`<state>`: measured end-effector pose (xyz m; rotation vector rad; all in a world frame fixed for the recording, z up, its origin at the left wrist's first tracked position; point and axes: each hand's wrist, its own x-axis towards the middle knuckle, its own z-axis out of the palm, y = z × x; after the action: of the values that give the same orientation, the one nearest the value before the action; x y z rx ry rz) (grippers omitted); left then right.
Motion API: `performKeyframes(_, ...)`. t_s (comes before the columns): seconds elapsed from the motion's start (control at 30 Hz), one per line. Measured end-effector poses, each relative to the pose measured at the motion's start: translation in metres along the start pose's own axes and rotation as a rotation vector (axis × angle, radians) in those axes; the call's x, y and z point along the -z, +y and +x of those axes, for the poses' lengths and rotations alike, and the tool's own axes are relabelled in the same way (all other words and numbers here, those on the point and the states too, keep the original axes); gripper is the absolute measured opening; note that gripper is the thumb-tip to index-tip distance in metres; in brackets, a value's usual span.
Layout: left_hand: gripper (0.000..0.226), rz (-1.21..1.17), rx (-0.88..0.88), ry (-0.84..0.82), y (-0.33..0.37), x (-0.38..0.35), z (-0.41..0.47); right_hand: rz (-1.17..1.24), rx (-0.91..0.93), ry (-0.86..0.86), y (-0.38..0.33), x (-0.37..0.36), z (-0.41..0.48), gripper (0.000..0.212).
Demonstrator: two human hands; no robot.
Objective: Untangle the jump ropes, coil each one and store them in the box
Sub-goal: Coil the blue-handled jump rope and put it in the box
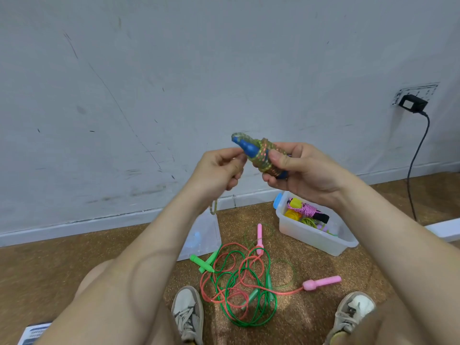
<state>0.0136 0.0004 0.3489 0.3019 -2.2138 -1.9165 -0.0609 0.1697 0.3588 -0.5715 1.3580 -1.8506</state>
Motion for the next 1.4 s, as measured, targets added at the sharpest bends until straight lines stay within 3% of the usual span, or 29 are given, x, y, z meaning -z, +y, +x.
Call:
performKeyframes(0.2,0.029,0.540,-0.101,0.053,-0.012,-0.023,-0.004,0.034,-0.070,0.212,0.011,-0.006,0.008,0.021)
performKeyframes(0.33,0.044,0.820,-0.093,0.047,-0.005,-0.015,-0.003,0.037,-0.021,0.366,0.012,-0.008,0.010,0.038)
performKeyframes(0.43,0.033,0.952,-0.124,-0.025,-0.004,-0.018,-0.008,-0.119,0.048,0.403,0.019,-0.011,0.012,0.047)
performKeyframes(0.5,0.020,1.133,-0.237,-0.038,-0.006,-0.021,-0.014,-0.221,0.091,0.460,0.024,-0.013,0.015,0.047)
performKeyframes(0.63,0.020,1.334,-0.522,0.043,0.002,-0.016,-0.018,-0.793,0.172,0.579,0.026,-0.005,0.020,0.038)
performKeyframes(0.73,0.020,1.149,-0.568,0.043,0.008,-0.008,-0.016,-0.904,0.197,0.496,0.024,-0.001,0.017,0.037)
performKeyframes(0.8,0.016,0.942,-0.486,0.057,0.009,-0.002,-0.017,-1.026,0.214,0.420,0.022,-0.003,0.015,0.039)
performKeyframes(0.93,0.010,0.742,-0.275,0.143,0.008,-0.007,-0.016,-1.048,0.213,0.348,0.020,-0.005,0.013,0.041)
performKeyframes(1.23,0.013,0.201,-0.060,0.063,0.019,-0.012,-0.018,-1.317,0.217,0.175,0.037,-0.005,0.015,0.052)
performKeyframes(1.4,0.007,0.199,-0.048,-0.009,0.023,-0.002,-0.014,-1.347,0.267,0.114,0.045,-0.008,0.017,0.053)
